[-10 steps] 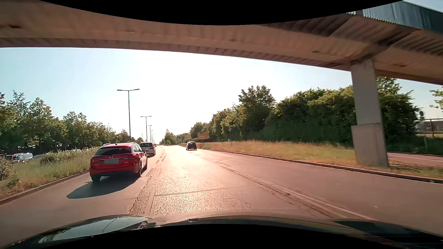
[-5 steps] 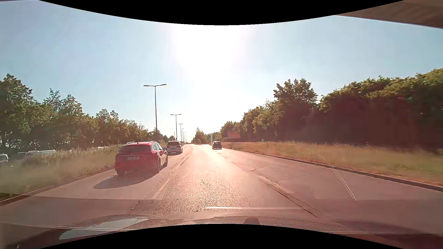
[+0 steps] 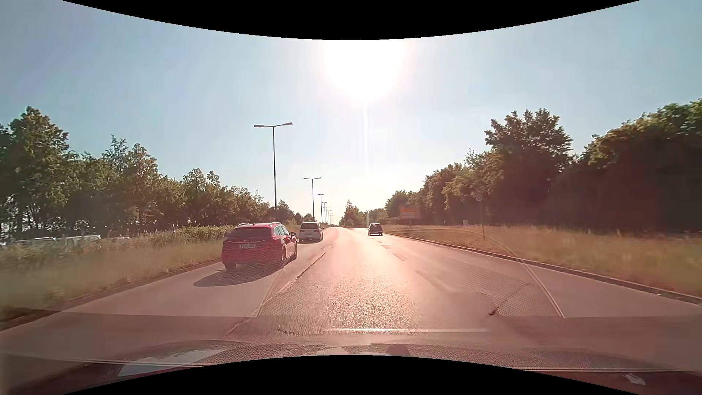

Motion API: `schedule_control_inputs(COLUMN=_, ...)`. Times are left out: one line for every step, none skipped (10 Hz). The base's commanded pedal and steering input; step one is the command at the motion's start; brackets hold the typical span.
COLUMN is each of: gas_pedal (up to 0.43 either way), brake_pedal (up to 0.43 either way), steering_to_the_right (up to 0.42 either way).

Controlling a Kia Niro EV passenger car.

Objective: Follow the waypoints while adhering to traffic rules and regulations

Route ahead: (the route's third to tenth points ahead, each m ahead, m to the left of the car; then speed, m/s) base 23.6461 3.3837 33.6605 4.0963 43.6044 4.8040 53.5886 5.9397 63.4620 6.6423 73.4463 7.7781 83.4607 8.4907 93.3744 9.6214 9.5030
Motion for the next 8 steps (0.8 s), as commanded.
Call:
schedule_control_inputs(gas_pedal=0.331, brake_pedal=0.006, steering_to_the_right=-0.054)
schedule_control_inputs(gas_pedal=0.331, brake_pedal=0.006, steering_to_the_right=-0.039)
schedule_control_inputs(gas_pedal=0.331, brake_pedal=0.006, steering_to_the_right=-0.029)
schedule_control_inputs(gas_pedal=0.35, brake_pedal=0.006, steering_to_the_right=-0.025)
schedule_control_inputs(gas_pedal=0.37, brake_pedal=0.0, steering_to_the_right=-0.024)
schedule_control_inputs(gas_pedal=0.37, brake_pedal=0.006, steering_to_the_right=-0.021)
schedule_control_inputs(gas_pedal=0.37, brake_pedal=0.006, steering_to_the_right=-0.014)
schedule_control_inputs(gas_pedal=0.37, brake_pedal=0.006, steering_to_the_right=-0.002)
